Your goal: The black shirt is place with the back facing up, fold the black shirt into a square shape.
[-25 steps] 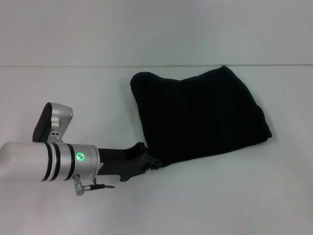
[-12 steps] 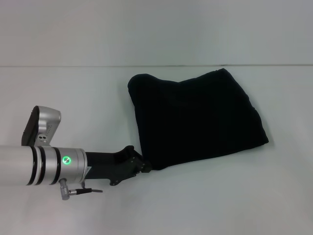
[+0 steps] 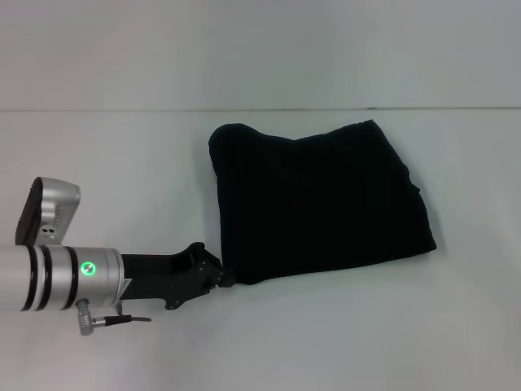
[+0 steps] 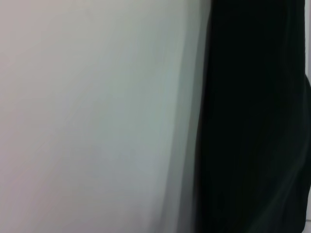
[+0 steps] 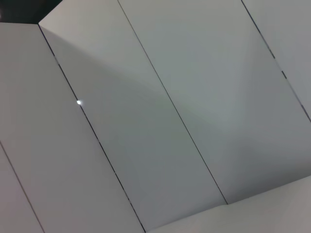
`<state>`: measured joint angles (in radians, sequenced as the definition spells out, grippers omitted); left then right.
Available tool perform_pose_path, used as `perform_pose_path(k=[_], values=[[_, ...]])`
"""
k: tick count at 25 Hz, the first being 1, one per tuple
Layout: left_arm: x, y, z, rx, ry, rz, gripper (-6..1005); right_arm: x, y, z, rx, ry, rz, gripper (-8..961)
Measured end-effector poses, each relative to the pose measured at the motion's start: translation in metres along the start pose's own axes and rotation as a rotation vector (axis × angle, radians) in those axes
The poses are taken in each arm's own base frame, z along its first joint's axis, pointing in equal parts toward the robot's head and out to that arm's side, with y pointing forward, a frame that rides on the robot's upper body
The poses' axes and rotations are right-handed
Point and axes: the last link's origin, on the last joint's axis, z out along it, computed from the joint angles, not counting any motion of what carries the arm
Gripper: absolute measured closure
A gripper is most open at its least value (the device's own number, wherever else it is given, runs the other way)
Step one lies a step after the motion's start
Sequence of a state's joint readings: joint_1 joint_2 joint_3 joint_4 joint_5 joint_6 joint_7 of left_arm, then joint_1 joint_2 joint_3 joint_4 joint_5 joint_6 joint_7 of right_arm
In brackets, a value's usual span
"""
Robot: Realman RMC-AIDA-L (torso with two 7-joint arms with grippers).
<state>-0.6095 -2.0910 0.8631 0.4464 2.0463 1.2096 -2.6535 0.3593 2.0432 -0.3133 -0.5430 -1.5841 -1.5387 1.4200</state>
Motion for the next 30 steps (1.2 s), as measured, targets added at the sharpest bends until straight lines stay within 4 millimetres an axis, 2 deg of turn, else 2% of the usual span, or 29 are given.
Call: perform_pose_path(k=[15, 22, 24, 28, 30], values=[[0.006, -0.013, -0.019, 0.012, 0.038, -0.017, 995, -0.001, 0.0, 0.002, -0.003, -0.001, 0.004, 255], [0.006, -0.008, -0.028, -0.013, 0.007, 0.019, 996, -0.001, -0.001, 0.003, -0.001, 0.019, 0.021, 255], [0.011, -0.007, -0.039, -0.016, 0.013, 0.04, 980, -0.002, -0.004, 0.003, 0.003, 0.04, 0.033, 255], [0.024, -0.003, -0.082, -0.097, 0.094, 0.155, 948, -0.003, -0.008, 0.003, 0.002, 0.113, 0.044, 255], [0.027, 0.004, -0.096, -0.145, 0.131, 0.281, 705, -0.002, -0.009, 0.002, 0.0, 0.151, 0.031, 255]])
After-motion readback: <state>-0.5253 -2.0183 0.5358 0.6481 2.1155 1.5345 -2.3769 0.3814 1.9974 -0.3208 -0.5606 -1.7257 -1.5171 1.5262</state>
